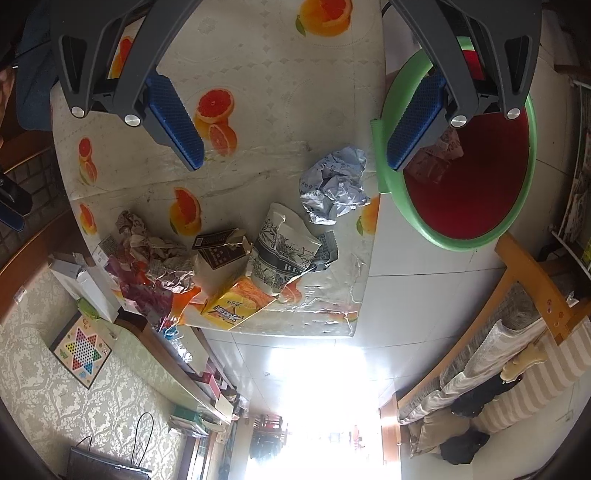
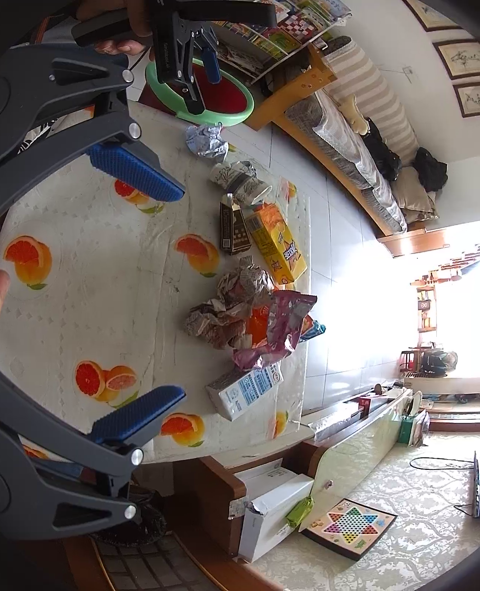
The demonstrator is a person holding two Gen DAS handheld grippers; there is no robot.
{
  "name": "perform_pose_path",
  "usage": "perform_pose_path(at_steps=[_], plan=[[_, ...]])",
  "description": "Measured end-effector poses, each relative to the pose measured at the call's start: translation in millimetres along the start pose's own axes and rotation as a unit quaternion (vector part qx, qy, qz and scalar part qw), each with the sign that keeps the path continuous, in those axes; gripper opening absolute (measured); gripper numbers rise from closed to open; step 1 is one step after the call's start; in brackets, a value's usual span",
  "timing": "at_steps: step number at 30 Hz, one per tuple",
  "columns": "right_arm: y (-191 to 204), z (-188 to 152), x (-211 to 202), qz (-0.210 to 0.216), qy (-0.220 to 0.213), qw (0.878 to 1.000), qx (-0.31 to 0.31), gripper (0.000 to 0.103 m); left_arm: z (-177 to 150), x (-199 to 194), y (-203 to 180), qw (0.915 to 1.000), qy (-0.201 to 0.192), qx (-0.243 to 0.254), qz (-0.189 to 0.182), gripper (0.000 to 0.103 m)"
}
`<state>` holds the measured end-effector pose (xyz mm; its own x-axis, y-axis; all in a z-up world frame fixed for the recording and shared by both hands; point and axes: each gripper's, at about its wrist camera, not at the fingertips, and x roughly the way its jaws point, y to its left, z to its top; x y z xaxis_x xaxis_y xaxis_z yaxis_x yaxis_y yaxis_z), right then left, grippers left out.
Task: Collect trash
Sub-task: 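Grasp the crumpled silver paper with the left tool while the right tool grasps crumpled paper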
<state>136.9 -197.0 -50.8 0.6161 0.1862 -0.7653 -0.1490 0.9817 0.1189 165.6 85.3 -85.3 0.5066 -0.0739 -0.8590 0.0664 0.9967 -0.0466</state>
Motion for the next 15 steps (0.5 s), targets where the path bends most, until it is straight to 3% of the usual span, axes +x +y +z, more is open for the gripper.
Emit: perform_pose_path(at_steps=[15], plan=[[-36,13,72,-0.009,0.045,0.998,0.037,0.098,26,80,5,0.9966,0.067,0.033,0.033,0.094]])
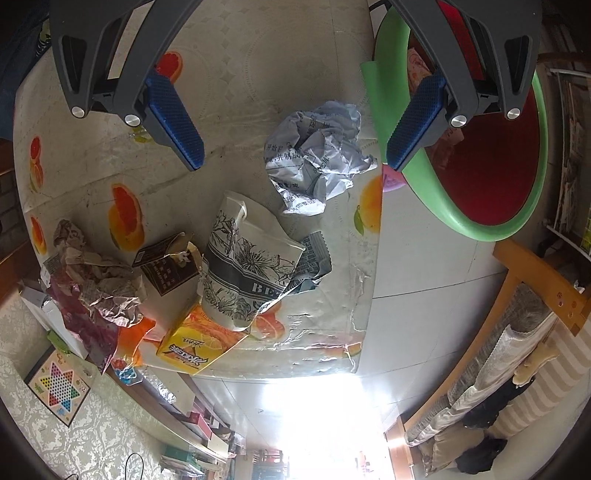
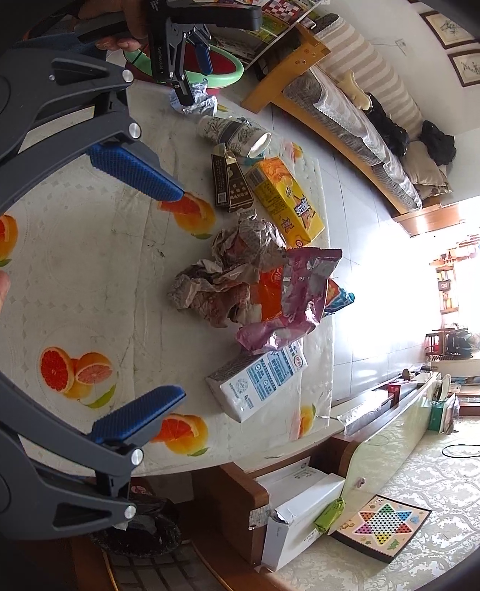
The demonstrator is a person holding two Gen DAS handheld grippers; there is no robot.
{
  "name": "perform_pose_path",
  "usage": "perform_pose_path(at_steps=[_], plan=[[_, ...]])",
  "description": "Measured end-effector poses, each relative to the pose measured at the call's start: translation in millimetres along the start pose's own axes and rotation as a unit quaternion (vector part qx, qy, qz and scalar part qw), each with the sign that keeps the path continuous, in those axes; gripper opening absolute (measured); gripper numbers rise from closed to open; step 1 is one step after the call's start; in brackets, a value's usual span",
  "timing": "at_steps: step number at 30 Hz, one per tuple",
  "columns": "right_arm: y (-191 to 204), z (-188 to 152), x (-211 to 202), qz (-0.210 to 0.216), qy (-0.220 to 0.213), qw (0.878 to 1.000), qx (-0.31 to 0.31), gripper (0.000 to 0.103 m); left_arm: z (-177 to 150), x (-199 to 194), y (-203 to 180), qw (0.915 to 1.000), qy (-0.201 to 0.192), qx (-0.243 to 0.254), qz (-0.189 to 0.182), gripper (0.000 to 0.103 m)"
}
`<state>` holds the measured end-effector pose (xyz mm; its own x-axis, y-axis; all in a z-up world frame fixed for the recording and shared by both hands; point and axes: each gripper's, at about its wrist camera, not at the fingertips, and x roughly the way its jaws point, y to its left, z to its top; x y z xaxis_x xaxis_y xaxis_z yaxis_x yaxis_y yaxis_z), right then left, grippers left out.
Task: Collect trash
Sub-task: 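Grasp the crumpled silver paper with the left tool while the right tool grasps crumpled paper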
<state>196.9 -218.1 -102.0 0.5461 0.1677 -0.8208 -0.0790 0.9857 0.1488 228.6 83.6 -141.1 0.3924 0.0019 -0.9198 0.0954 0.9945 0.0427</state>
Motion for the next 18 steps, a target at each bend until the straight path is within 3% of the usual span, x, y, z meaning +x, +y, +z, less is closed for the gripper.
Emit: perform_pose_path(at_steps=[15,18], plan=[[1,6,83,0.009,0.059,0.998,0.019,0.098,-2,29,-6,0.9995,0.029,0.009,-0.006,0.088],[4,8,90,0.010,0.058,0.998,0.015,0.089,-3,32,-3,0.9995,0.031,0.007,-0.005,0.085]])
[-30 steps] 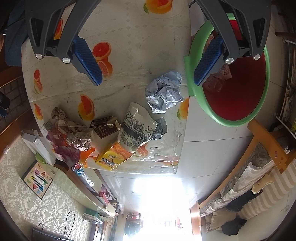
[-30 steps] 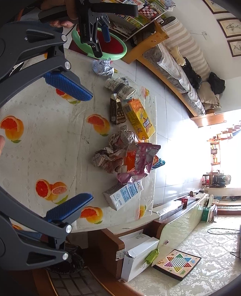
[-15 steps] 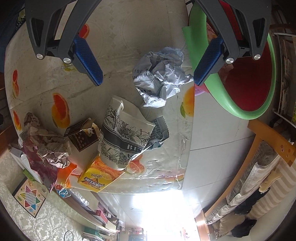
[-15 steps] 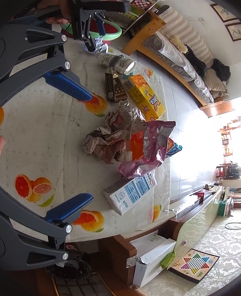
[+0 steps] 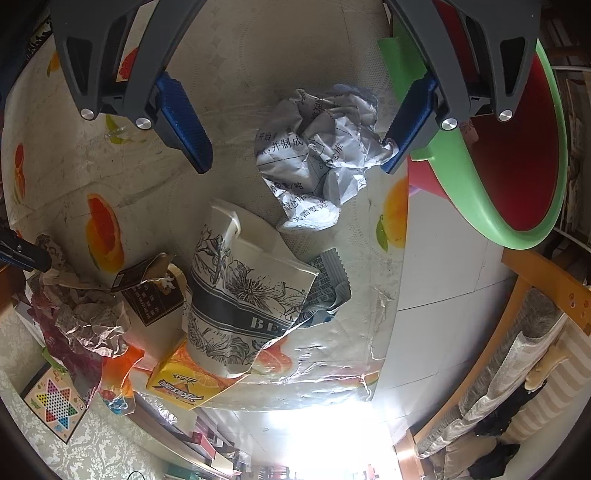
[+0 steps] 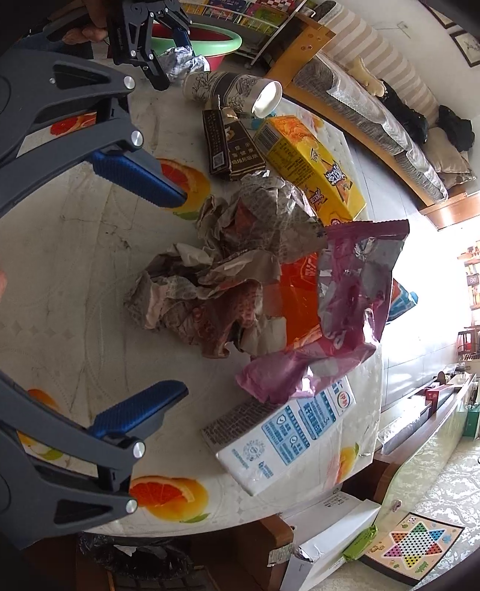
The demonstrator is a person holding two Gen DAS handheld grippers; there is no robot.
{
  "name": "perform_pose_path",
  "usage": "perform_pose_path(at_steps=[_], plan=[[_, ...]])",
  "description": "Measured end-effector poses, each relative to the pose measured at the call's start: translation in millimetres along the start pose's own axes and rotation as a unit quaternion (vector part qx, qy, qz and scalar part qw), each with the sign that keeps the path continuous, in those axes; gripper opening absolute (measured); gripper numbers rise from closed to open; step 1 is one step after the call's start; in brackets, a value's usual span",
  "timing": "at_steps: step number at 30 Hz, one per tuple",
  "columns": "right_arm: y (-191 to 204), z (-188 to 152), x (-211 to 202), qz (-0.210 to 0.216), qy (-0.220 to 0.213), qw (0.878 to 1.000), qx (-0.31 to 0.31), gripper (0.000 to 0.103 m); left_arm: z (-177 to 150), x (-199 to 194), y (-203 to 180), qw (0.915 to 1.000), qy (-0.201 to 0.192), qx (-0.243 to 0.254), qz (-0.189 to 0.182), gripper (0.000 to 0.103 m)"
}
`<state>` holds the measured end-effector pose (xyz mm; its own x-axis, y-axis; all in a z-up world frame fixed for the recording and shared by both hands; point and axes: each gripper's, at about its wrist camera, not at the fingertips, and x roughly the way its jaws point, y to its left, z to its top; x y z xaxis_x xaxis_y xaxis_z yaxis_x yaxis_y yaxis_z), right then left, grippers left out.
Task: Collect trash
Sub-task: 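Grasp the crumpled silver paper with the left tool while the right tool grasps crumpled paper, then lift both crumpled papers and carry them over the red bin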
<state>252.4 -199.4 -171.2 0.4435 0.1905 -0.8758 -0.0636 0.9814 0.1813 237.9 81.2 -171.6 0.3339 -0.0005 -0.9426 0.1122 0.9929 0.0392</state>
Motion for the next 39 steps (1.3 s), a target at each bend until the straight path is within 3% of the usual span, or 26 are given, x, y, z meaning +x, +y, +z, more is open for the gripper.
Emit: perform_pose_path(at_steps=[3,6,10,23,39], plan=[[2,1,8,0.000,0.009,1.000,-0.004,0.081,0,4,5,0.9999,0.009,-0.006,-0.004,0.067],[2,0,14,0.003,0.012,1.000,-0.001,0.076,-1,7,3,0.9999,0.013,0.000,-0.006,0.064],[0,-2,15,0.009,0.012,1.000,0.001,0.047,-4,4,1,0.9999,0.007,-0.002,-0.009,0.056],[0,-19,-20,0.026,0.005,1.000,0.006,0.044,-18,-22,-11,0.9997,-0.009,-0.001,-0.024,0.052],[38,-53,-117,0.031,-0.052,0.998,-0.035,0.044,-43,-122,-4,0.9923,-0.110,-0.025,-0.051,0.052]])
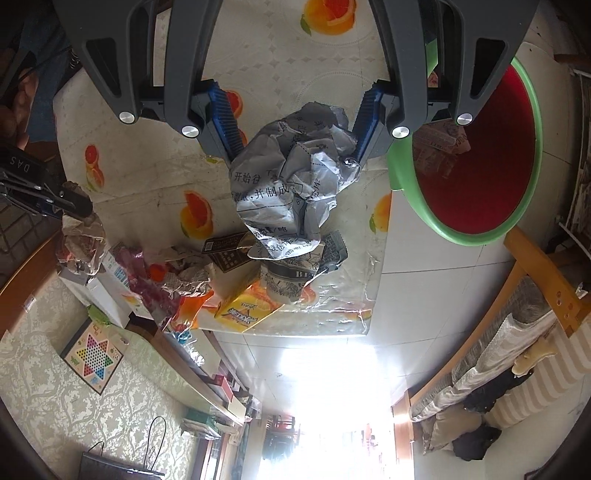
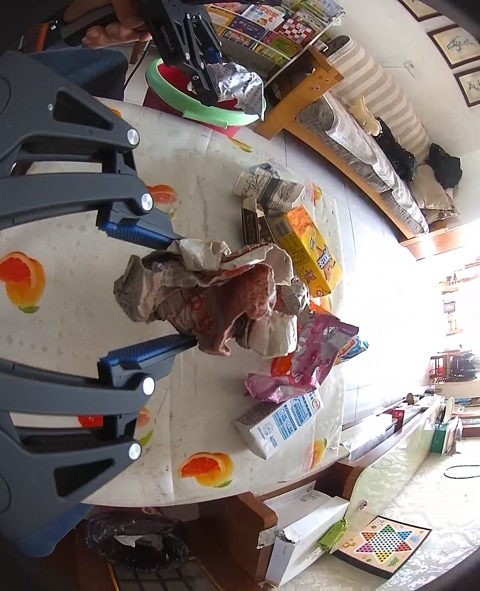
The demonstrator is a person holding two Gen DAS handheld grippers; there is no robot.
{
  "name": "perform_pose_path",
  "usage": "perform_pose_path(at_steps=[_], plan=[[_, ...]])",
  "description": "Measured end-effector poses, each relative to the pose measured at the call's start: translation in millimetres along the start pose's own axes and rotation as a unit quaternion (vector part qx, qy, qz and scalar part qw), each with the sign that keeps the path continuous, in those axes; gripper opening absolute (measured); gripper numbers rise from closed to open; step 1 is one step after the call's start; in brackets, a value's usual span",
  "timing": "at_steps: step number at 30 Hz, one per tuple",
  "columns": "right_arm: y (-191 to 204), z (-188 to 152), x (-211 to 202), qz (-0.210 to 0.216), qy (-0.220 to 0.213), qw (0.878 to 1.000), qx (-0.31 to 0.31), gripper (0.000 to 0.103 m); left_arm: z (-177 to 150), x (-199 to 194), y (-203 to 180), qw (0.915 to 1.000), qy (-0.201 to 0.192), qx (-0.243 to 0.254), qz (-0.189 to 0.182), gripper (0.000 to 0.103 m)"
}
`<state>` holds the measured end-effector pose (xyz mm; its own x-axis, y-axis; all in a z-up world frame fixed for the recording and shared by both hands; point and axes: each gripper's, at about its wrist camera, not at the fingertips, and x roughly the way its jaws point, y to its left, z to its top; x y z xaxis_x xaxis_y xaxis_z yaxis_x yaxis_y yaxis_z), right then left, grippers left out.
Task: Collect trash
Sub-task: 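Lift both crumpled papers and carry them over the red bin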
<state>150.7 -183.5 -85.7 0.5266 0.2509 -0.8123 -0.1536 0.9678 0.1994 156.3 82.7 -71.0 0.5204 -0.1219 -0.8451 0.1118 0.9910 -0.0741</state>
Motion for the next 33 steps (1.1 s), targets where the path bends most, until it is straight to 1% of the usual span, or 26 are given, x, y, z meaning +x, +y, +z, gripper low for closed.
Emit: perform_pose_path(at_steps=[6,11,15,23,29,33], plan=[[28,-3,-26,0.005,-0.018,1.000,-0.016,0.044,-6,-36,7,0.9994,-0.035,-0.007,0.002,0.052],[57,-1,-46,0.012,-0.035,0.999,-0.040,0.044,-13,-58,18,0.9978,-0.059,-0.028,0.006,0.052],[79,3,-56,0.018,-0.048,0.997,-0.060,0.044,-18,-75,31,0.9960,-0.077,-0.041,0.017,0.052],[125,11,-52,0.031,-0.054,0.994,-0.094,0.044,-26,-99,71,0.9921,-0.097,-0.068,0.044,0.052],[158,15,-46,0.042,-0.051,0.990,-0.123,0.044,-30,-103,102,0.9887,-0.100,-0.092,0.063,0.053],[176,19,-41,0.050,-0.050,0.988,-0.134,0.044,-31,-98,120,0.9869,-0.098,-0.104,0.075,0.053]])
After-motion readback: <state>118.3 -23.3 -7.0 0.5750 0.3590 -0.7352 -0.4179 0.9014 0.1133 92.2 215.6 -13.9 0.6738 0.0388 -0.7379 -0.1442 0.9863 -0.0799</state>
